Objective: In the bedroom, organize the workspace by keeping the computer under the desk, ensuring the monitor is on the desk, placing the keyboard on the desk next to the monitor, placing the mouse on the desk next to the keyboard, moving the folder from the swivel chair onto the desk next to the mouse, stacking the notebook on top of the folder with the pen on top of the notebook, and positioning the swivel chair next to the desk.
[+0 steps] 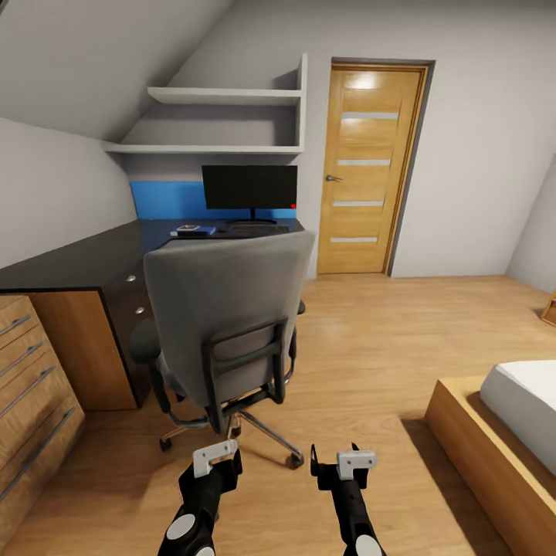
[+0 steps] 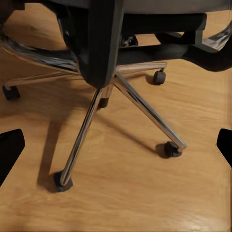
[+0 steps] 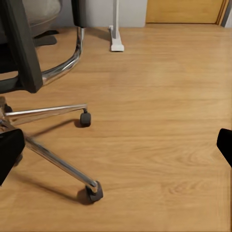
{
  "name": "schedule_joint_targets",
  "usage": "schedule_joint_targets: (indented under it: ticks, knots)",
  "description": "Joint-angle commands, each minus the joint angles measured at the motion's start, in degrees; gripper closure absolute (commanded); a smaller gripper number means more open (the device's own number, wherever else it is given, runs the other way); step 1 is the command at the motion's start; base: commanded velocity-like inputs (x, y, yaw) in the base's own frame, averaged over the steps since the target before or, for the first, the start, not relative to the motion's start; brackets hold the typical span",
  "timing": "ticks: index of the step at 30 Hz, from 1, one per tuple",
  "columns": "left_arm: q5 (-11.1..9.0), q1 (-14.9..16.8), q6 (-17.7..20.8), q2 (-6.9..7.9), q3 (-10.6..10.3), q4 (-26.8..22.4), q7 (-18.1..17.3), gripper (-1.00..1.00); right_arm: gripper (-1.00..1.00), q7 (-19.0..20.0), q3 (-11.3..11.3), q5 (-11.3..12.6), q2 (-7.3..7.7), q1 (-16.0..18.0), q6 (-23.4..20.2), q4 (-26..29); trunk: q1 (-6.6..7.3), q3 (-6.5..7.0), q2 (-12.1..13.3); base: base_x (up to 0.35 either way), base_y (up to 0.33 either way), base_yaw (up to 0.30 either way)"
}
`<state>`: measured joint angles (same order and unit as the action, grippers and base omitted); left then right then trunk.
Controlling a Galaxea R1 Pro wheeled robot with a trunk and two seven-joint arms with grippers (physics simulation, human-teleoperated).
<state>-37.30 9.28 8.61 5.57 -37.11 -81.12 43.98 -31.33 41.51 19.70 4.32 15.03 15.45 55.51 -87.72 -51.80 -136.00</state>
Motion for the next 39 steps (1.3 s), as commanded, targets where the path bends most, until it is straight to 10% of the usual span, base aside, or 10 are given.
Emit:
schedule_joint_targets:
  ticks: [1, 39]
  knots:
    - [-0.1, 0.1, 0.3, 0.05, -0.1, -0.1, 0.4, -1.00, -1.00, -0.3, 0.3, 0.6, 0.07, 0.1, 0.4, -0.1, -0.01, -0.06, 0.0, 0.137, -0.086, 0.000]
    - [-0.3, 0.1, 0.1, 0.52, 0.2, -0.1, 0.5, -1.00, -1.00, -0.2, 0.4, 0.6, 0.02, 0.1, 0.4, -0.4, -0.01, -0.06, 0.0, 0.071, 0.102, 0.000]
